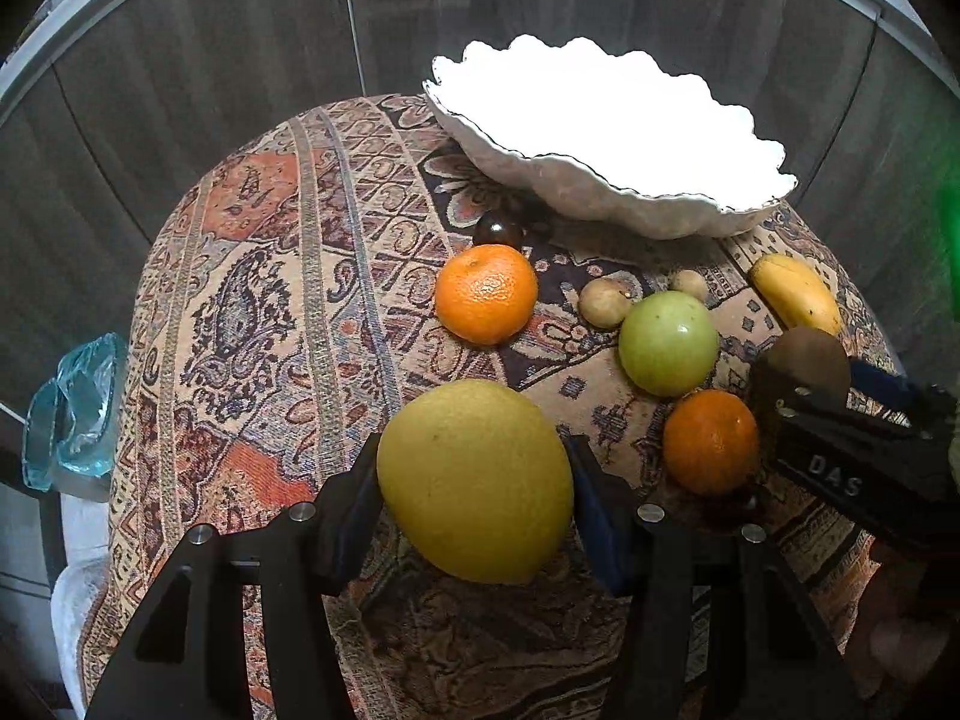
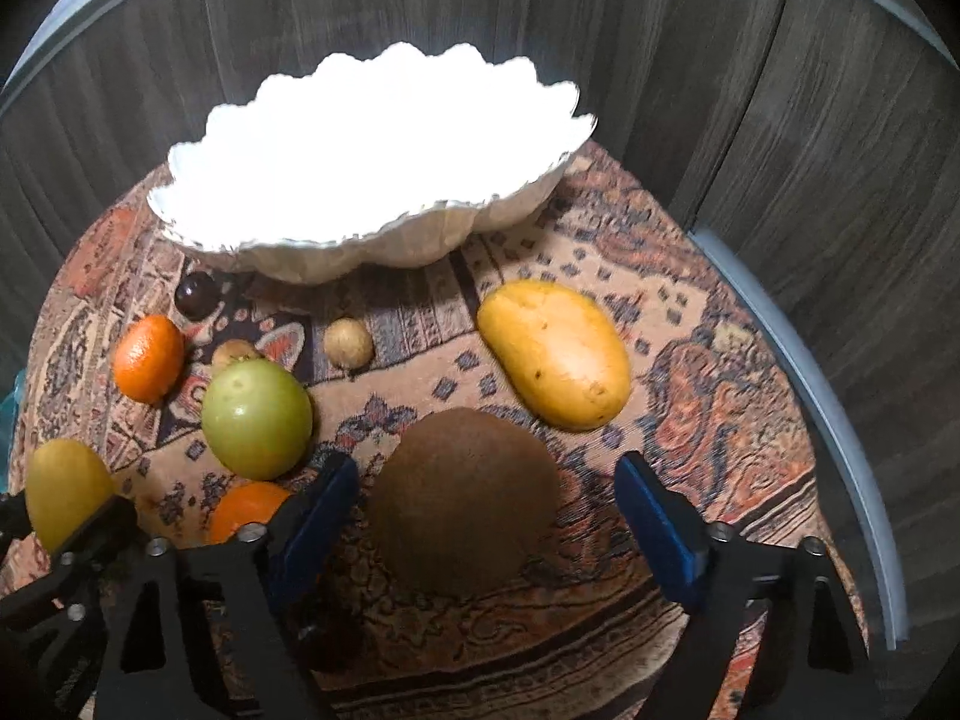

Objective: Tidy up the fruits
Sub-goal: 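Move the left tool to the yellow lemon while the right tool approaches the brown kiwi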

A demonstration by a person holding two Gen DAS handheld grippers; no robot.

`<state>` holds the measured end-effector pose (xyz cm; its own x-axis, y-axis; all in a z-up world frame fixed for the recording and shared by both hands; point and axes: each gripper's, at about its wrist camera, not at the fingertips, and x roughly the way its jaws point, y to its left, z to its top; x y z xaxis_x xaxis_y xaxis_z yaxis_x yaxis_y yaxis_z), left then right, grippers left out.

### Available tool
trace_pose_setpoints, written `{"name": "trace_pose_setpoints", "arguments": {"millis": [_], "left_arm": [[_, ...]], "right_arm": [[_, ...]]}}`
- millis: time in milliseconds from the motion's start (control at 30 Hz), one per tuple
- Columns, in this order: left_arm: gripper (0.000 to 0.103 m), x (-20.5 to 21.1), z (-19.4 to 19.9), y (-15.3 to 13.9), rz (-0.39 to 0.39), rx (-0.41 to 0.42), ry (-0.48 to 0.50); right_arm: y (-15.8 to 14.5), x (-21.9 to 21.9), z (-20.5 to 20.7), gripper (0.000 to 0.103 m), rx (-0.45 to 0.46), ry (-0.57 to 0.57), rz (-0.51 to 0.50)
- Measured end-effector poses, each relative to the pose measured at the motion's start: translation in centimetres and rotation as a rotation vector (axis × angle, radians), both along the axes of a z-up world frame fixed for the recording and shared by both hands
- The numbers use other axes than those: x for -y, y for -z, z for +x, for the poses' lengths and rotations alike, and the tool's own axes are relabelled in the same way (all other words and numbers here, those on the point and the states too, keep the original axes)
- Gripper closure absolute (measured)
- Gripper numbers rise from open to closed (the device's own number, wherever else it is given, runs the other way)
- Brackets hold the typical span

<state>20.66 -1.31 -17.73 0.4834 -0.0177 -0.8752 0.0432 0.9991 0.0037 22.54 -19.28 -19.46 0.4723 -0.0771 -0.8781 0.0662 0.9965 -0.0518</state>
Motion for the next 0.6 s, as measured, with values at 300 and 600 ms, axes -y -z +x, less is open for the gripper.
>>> {"name": "trace_pose_setpoints", "arguments": {"millis": [300,600], "left_arm": [[0.046,-0.2,0.2,-0.6,0.002,0.009,-0.008],[0.046,0.2,0.0,-2.2,0.001,0.043,-0.002]], "right_arm": [[0.8,0.0,-0.1,0.040,-0.016,-0.012,0.037],[-1.7,0.0,-1.4,0.040,0.041,-0.024,0.036]]}}
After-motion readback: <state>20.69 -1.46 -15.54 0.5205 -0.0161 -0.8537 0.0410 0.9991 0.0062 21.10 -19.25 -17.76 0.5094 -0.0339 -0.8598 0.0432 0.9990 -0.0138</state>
